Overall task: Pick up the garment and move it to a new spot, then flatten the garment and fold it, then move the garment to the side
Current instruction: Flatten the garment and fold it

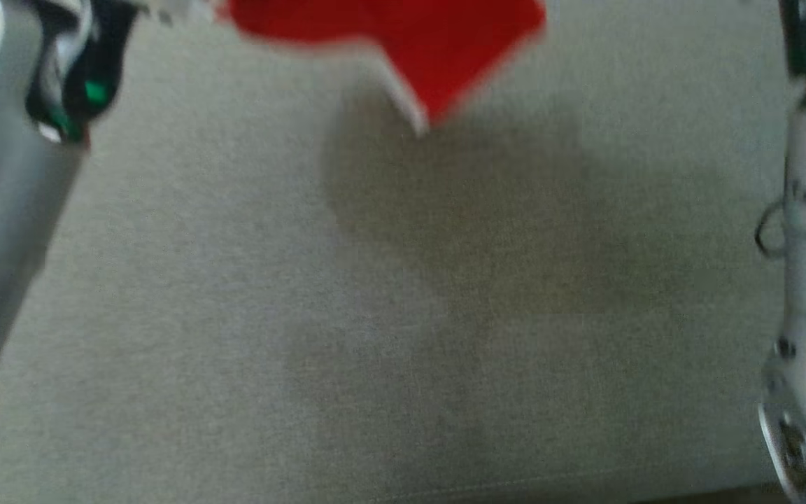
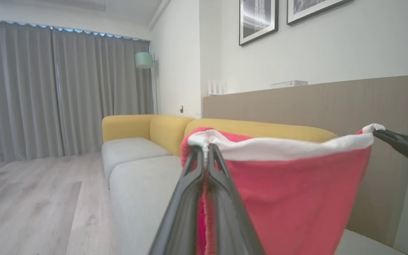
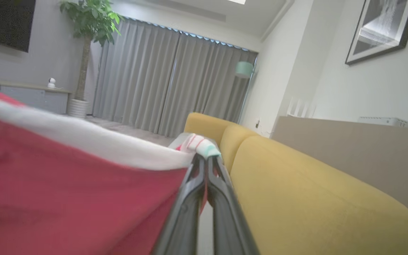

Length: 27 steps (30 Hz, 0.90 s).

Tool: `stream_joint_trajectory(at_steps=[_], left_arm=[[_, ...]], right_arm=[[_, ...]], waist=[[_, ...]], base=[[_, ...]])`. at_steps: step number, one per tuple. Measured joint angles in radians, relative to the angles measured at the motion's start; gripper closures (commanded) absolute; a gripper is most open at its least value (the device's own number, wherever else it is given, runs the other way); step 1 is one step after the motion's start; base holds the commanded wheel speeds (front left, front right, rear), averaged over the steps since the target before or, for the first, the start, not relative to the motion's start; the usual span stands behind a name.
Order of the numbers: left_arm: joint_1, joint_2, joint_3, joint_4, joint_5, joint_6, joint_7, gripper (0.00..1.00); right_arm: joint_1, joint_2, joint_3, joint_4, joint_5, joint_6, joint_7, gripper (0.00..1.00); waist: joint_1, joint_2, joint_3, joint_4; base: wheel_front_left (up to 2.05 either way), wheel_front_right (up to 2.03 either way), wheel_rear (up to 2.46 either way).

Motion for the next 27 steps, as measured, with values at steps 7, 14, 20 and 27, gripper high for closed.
stream_joint_trajectory(at_steps=[7, 14, 20, 27], left_arm=[[-0.175, -0.043, 0.015, 0.140, 0.054, -0.049, -0.137, 1.00], [-0.136, -0.066, 0.028, 0.188, 0.024, -0.076, -0.191, 1.00], [0.084, -0.061, -0.035, 0.146, 0.036, -0.083, -0.260, 1.00], [0.362, -0.053, -0.094, -0.020, 0.077, -0.032, -0.320, 1.00]], right_arm=[[-0.187, 0.048, -0.027, 0.126, -0.086, 0.000, -0.138, 1.00], [-0.136, 0.055, 0.028, 0.156, -0.069, 0.000, -0.215, 1.00], [0.088, 0.058, 0.067, 0.154, -0.006, 0.000, -0.252, 1.00], [0.400, 0.061, 0.031, 0.033, 0.047, 0.000, -0.261, 1.00]], waist=[[-0.0003, 0.0000, 0.117, -0.026], [-0.0002, 0.0000, 0.228, -0.038], [-0.0002, 0.0000, 0.249, -0.043], [-0.0008, 0.0000, 0.215, -0.041]], base=[[0.00, 0.00, 0.00], [0.00, 0.00, 0.00], [0.00, 0.00, 0.00], [0.00, 0.00, 0.00]])
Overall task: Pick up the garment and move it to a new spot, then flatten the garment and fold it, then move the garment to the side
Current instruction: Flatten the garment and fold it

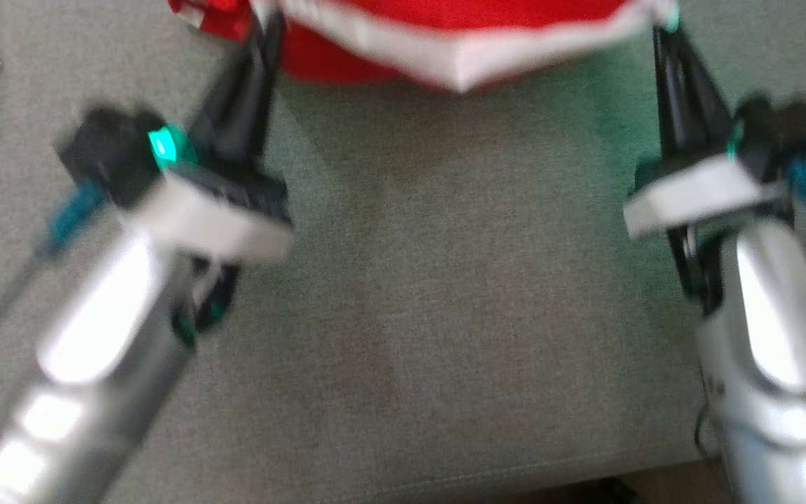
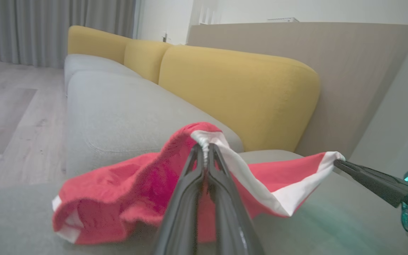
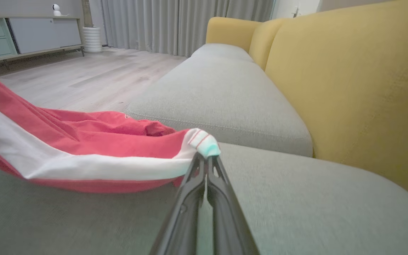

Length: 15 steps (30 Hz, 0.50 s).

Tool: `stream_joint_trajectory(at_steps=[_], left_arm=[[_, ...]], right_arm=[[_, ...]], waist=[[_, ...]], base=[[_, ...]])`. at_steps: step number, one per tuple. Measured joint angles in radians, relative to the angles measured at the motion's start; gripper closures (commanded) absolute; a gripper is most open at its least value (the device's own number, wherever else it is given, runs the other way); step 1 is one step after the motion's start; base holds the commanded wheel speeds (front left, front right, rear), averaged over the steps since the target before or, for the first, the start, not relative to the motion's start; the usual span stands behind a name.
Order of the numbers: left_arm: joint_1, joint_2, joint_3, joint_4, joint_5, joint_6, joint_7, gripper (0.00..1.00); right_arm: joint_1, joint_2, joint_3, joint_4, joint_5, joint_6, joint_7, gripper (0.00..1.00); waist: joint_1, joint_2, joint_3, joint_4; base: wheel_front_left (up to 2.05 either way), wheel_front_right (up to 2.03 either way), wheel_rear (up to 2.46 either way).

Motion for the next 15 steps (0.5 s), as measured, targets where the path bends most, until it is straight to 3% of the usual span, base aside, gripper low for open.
stream_joint_trajectory(at_steps=[7, 15], left_arm=[[0.267, 0.007, -0.030, -0.131, 0.021, 0.062, -0.011, 1.00], [0.514, 0.010, -0.040, -0.274, 0.028, 0.125, -0.013, 1.00]], right_arm=[[0.254, 0.011, -0.043, -0.146, 0.023, 0.000, 0.013, 1.00], [0.523, 0.022, -0.089, -0.369, 0.031, 0.000, 0.106, 1.00]], waist=[[-0.0001, 0.0000, -0.080, -0.002], [0.0000, 0.0000, -0.222, 0.008]], base=[[0.00, 0.00, 0.00], [0.00, 0.00, 0.00]])
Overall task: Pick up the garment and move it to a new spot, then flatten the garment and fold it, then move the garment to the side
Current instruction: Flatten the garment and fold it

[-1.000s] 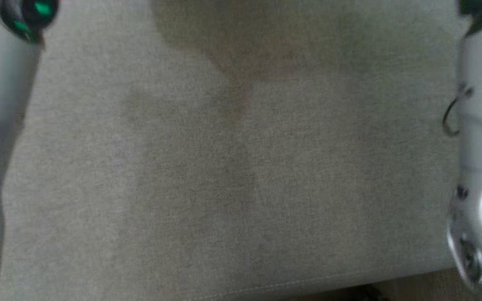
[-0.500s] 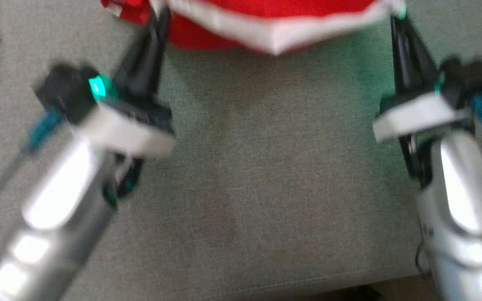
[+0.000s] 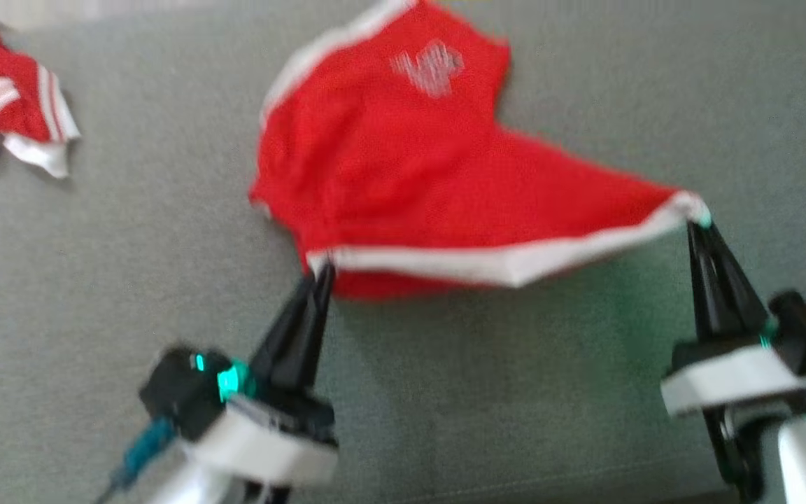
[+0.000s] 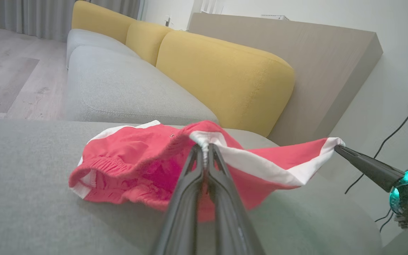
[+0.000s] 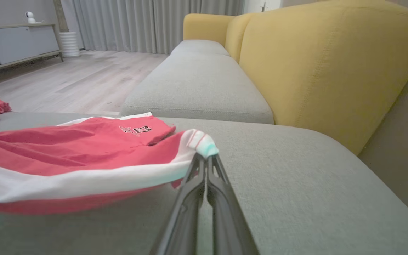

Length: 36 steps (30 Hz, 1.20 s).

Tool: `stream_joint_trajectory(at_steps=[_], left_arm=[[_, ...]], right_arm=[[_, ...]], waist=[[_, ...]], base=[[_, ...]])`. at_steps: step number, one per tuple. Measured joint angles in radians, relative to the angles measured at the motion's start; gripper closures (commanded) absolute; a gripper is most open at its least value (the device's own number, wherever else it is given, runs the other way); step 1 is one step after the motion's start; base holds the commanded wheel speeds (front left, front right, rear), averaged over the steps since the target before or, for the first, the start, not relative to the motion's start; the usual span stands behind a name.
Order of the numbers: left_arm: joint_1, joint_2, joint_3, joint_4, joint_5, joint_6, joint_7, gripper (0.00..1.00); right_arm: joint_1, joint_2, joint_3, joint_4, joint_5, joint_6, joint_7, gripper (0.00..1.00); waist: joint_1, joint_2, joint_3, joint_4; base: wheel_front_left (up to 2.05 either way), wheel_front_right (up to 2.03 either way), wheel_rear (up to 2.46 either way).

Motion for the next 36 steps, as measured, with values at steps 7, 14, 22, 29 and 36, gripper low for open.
stream_joint_trajectory(at_steps=[7, 14, 22, 29, 36], left_arm=[[0.198, 0.011, -0.023, -0.116, 0.000, 0.061, 0.000, 1.00], [0.265, 0.001, -0.030, -0.155, -0.040, 0.078, 0.005, 1.00], [0.215, -0.104, -0.047, -0.062, -0.156, 0.019, 0.040, 1.00], [0.026, -0.190, -0.002, 0.069, -0.202, -0.002, 0.059, 1.00], [-0.119, -0.223, 0.066, 0.171, -0.234, 0.001, 0.085, 1.00]], right_arm=[[0.195, 0.002, -0.030, -0.199, -0.012, 0.000, 0.107, 1.00], [0.283, 0.004, -0.058, -0.300, -0.024, 0.000, 0.191, 1.00], [0.169, -0.005, -0.037, -0.280, -0.060, 0.000, 0.276, 1.00], [-0.133, -0.143, -0.003, -0.158, -0.049, 0.000, 0.353, 1.00], [-0.443, -0.224, 0.093, 0.059, -0.027, 0.000, 0.407, 1.00]], waist=[[0.0000, 0.0000, -0.115, 0.016], [0.0002, 0.0000, -0.137, 0.060], [0.0004, 0.0000, -0.063, 0.112], [0.0006, 0.0000, 0.034, 0.171], [0.0007, 0.0000, 0.130, 0.217]], base=[[0.00, 0.00, 0.00], [0.00, 0.00, 0.00], [0.00, 0.00, 0.00], [0.00, 0.00, 0.00], [0.00, 0.00, 0.00]])
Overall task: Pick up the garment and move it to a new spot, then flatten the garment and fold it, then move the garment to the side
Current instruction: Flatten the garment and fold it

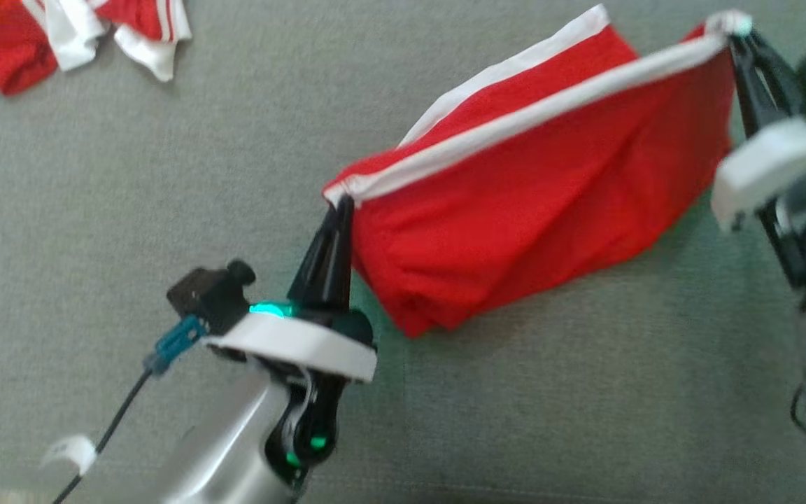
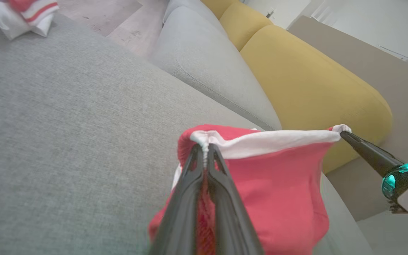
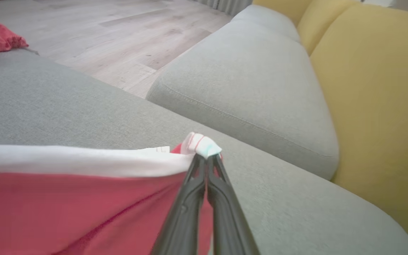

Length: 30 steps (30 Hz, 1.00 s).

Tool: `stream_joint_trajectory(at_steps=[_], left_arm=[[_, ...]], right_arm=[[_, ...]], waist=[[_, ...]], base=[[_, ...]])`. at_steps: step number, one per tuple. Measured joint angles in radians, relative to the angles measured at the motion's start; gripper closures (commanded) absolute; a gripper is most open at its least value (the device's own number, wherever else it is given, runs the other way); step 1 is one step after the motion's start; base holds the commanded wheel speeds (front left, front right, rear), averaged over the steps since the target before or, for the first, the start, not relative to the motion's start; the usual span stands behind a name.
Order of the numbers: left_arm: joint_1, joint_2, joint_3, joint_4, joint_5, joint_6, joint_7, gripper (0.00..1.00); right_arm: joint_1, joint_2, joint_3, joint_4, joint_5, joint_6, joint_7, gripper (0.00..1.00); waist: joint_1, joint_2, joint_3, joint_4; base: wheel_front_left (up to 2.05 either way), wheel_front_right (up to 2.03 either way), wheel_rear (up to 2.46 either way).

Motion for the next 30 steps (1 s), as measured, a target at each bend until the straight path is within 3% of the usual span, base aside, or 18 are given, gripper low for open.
stream_joint_trajectory(at_steps=[10, 11, 12, 13, 14, 16, 17, 18, 19, 24, 30], left_arm=[[-0.069, -0.069, 0.014, 0.116, -0.032, -0.002, -0.011, 1.00], [-0.070, -0.073, 0.015, 0.125, -0.034, -0.001, -0.011, 1.00], [-0.072, -0.078, 0.015, 0.132, -0.037, 0.002, -0.012, 1.00], [-0.077, -0.081, 0.015, 0.140, -0.038, 0.007, -0.016, 1.00], [-0.084, -0.082, 0.015, 0.148, -0.038, 0.007, -0.019, 1.00], [-0.091, -0.082, 0.015, 0.158, -0.037, 0.008, -0.020, 1.00], [-0.093, -0.082, 0.014, 0.163, -0.037, 0.007, -0.020, 0.82], [-0.094, -0.082, 0.014, 0.167, -0.037, 0.007, -0.022, 0.46], [-0.094, -0.081, 0.013, 0.170, -0.037, 0.007, -0.025, 0.00], [-0.085, -0.065, 0.013, 0.171, -0.015, 0.009, -0.036, 0.00], [-0.008, 0.012, 0.019, 0.119, 0.023, 0.040, -0.048, 0.00]], right_arm=[[-0.255, -0.027, 0.124, 0.339, 0.029, 0.000, -0.005, 1.00], [-0.273, -0.027, 0.137, 0.364, 0.032, 0.000, -0.012, 0.92], [-0.289, -0.026, 0.145, 0.388, 0.041, 0.000, -0.013, 0.70], [-0.304, -0.026, 0.152, 0.413, 0.050, 0.000, -0.017, 0.24], [-0.318, -0.026, 0.160, 0.436, 0.054, 0.000, -0.021, 0.00], [-0.336, -0.026, 0.170, 0.475, 0.059, 0.000, -0.031, 0.00], [-0.343, -0.024, 0.169, 0.494, 0.062, 0.000, -0.041, 0.00], [-0.349, -0.022, 0.167, 0.509, 0.062, 0.000, -0.054, 0.00], [-0.351, -0.020, 0.164, 0.521, 0.062, 0.000, -0.068, 0.00], [-0.350, -0.010, 0.136, 0.582, 0.074, 0.000, -0.124, 0.00], [-0.342, -0.010, 0.098, 0.633, 0.102, 0.000, -0.145, 0.00]], waist=[[-0.0003, 0.0000, 0.061, 0.065], [-0.0004, 0.0000, 0.063, 0.069], [-0.0003, 0.0000, 0.064, 0.072], [-0.0003, 0.0000, 0.065, 0.074], [-0.0003, 0.0000, 0.066, 0.075], [-0.0003, 0.0000, 0.065, 0.076], [-0.0003, 0.0000, 0.063, 0.076], [-0.0003, 0.0000, 0.060, 0.076], [-0.0003, 0.0000, 0.055, 0.075], [-0.0004, 0.0000, 0.014, 0.069], [-0.0006, 0.0000, -0.068, 0.058]], base=[[0.00, 0.00, 0.00], [0.00, 0.00, 0.00], [0.00, 0.00, 0.00], [0.00, 0.00, 0.00], [0.00, 0.00, 0.00], [0.00, 0.00, 0.00], [0.00, 0.00, 0.00], [0.00, 0.00, 0.00], [0.00, 0.00, 0.00], [0.00, 0.00, 0.00], [0.00, 0.00, 0.00]])
